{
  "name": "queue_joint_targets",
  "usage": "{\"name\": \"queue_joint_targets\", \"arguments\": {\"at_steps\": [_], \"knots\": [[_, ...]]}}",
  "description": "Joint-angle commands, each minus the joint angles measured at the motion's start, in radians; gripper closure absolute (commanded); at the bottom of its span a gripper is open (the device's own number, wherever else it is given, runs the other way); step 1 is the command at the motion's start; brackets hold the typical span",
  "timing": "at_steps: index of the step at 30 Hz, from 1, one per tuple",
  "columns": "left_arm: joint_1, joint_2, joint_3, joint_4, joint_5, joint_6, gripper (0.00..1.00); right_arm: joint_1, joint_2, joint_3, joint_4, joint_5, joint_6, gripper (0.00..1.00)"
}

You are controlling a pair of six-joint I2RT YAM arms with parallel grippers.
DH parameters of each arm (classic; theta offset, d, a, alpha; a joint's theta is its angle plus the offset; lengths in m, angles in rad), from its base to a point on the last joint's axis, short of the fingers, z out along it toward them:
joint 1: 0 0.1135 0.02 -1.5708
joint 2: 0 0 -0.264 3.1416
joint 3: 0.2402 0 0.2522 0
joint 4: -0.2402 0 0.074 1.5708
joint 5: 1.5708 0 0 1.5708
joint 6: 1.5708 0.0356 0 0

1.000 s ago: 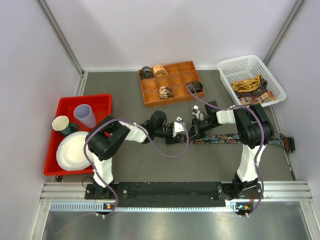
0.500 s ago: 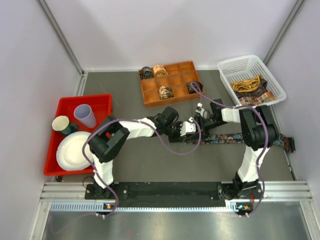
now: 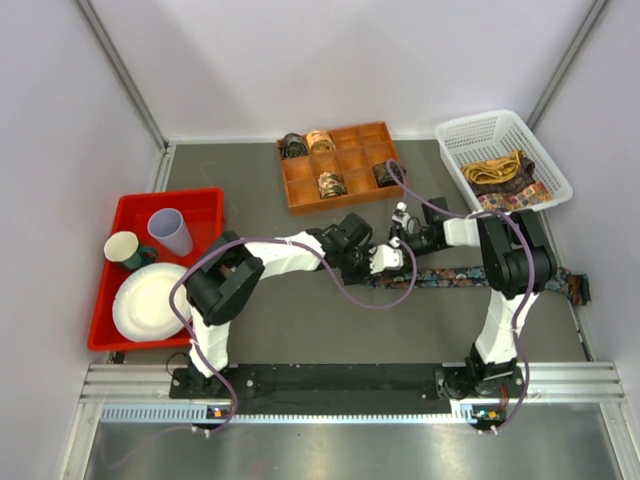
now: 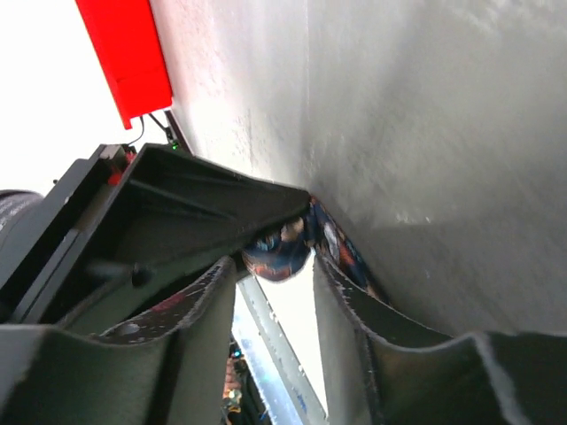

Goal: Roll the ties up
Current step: Roll the tie at the center of the board.

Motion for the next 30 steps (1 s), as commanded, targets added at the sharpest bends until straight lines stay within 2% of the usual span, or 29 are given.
{"name": "queue_joint_targets", "arguments": {"at_steps": [1,6,10,15,18,21,25,27,28,30], "knots": [[-0.004,0.072,-0.022,-0.14,-0.101,-0.009,0.83,0.04,0.028,-0.01,0.121,-0.04,0.052,0.61],[-0.004,0.074,-0.019,-0.167,-0.121,-0.025,0.84,0.077,0.034,-0.022,0.154,-0.04,0.07,0.63],[-0.007,0.065,-0.024,-0.176,-0.13,-0.04,0.83,0.081,0.052,-0.02,0.161,-0.028,0.072,0.71],[-0.01,0.069,-0.019,-0.19,-0.13,-0.048,0.83,0.083,0.041,-0.016,0.141,-0.045,0.061,0.7],[-0.01,0.074,-0.015,-0.191,-0.129,-0.051,0.84,0.083,0.031,-0.019,0.113,-0.08,0.041,0.61],[-0.01,0.077,-0.013,-0.191,-0.127,-0.049,0.83,0.081,0.008,-0.042,0.115,-0.076,0.033,0.61],[-0.012,0.086,-0.007,-0.186,-0.124,-0.051,0.83,0.083,0.035,-0.047,0.177,-0.071,0.073,0.71],[-0.012,0.091,-0.003,-0.188,-0.126,-0.052,0.83,0.085,0.052,-0.043,0.187,-0.071,0.082,0.87],[-0.012,0.091,-0.001,-0.191,-0.127,-0.054,0.83,0.085,0.055,-0.043,0.187,-0.068,0.079,1.0],[-0.01,0.089,-0.002,-0.193,-0.123,-0.057,0.77,0.083,0.054,-0.042,0.15,-0.04,0.06,1.0]]}}
